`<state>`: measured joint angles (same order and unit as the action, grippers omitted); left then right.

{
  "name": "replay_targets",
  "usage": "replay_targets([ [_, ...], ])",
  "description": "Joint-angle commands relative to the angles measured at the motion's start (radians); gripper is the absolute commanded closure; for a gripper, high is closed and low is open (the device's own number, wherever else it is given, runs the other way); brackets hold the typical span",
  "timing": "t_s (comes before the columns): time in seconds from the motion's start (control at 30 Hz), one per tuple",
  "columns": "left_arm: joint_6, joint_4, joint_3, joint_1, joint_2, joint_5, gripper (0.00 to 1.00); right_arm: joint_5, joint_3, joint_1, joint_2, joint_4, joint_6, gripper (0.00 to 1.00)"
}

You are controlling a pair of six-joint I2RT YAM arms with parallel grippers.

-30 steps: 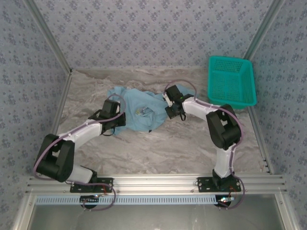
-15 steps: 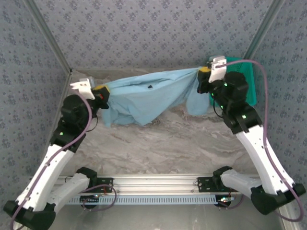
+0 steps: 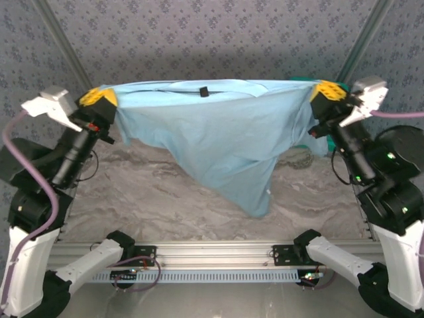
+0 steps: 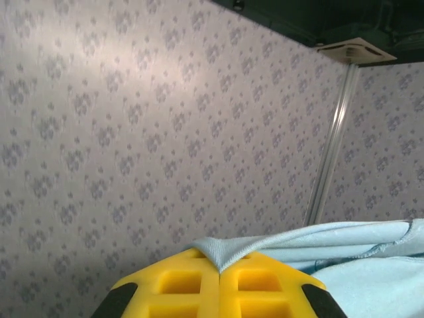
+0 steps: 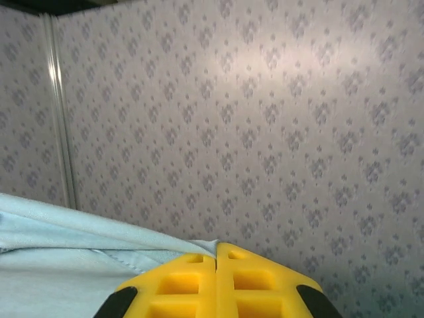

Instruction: Fold the inside-out t-shirt

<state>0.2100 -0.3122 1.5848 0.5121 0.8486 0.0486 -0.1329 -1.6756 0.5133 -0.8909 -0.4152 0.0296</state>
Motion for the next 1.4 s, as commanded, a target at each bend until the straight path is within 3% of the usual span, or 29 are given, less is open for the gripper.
replay_targets([
  [0.0, -0.087, -0.056, 0.104, -0.004, 0.078, 0.096, 1.00, -0.070, -0.046, -0.003, -0.033, 0.016, 0.035, 1.00],
  [0.2, -0.169, -0.069, 0.187, -0.047, 0.286, 0.213, 1.00, -0.176, -0.110, -0.044, -0.250, 0.044, 0.154, 1.00],
  [0.33, -0.122, -0.050, 0.238, -0.223, 0.485, 0.153, 1.00, -0.148, -0.174, -0.183, -0.480, 0.065, 0.120, 1.00],
  [0.53, -0.101, 0.013, 0.295, -0.321, 0.854, 0.130, 1.00, -0.175, -0.331, -0.246, -0.941, 0.120, 0.105, 1.00],
  [0.6, -0.076, 0.007, 0.372, -0.351, 1.004, 0.117, 0.88, -0.183, -0.490, -0.255, -1.144, 0.036, 0.093, 0.91],
  [0.67, -0.057, -0.072, 0.525, -0.378, 1.166, 0.066, 0.78, -0.191, -0.736, -0.262, -1.345, -0.128, 0.079, 0.70],
  [0.7, -0.045, -0.164, 0.651, -0.385, 1.256, 0.068, 0.71, -0.190, -0.876, -0.262, -1.431, -0.242, 0.071, 0.65],
  [0.73, -0.044, -0.254, 0.777, -0.389, 1.334, 0.045, 0.66, -0.197, -0.989, -0.258, -1.491, -0.334, 0.063, 0.61],
  [0.8, -0.034, -0.413, 0.972, -0.386, 1.437, 0.015, 0.54, -0.167, -1.034, -0.240, -1.510, -0.448, 0.057, 0.56],
  [0.87, -0.021, -0.500, 1.040, -0.379, 1.463, -0.038, 0.49, -0.146, -0.878, -0.213, -1.422, -0.480, -0.001, 0.52],
  [0.97, -0.009, -0.485, 0.867, -0.353, 1.362, -0.108, 0.45, -0.068, -0.380, -0.157, -1.161, -0.337, -0.060, 0.48],
  [1.03, -0.016, -0.330, 0.570, -0.316, 1.194, -0.137, 0.44, 0.055, -0.063, -0.134, -0.985, -0.224, -0.115, 0.44],
  [1.1, -0.005, -0.186, 0.289, -0.291, 1.039, -0.193, 0.42, 0.129, 0.140, -0.134, -0.871, -0.191, -0.181, 0.38],
  [1.2, 0.011, -0.051, -0.061, -0.226, 0.824, -0.249, 0.42, 0.159, 0.363, -0.117, -0.740, -0.191, -0.226, 0.37],
  [1.3, -0.029, 0.051, -0.383, -0.099, 0.631, -0.247, 0.41, 0.205, 0.564, -0.095, -0.629, -0.191, -0.272, 0.37],
  [1.37, -0.094, 0.066, -0.550, 0.037, 0.547, -0.222, 0.39, 0.288, 0.657, -0.101, -0.582, -0.197, -0.291, 0.36],
])
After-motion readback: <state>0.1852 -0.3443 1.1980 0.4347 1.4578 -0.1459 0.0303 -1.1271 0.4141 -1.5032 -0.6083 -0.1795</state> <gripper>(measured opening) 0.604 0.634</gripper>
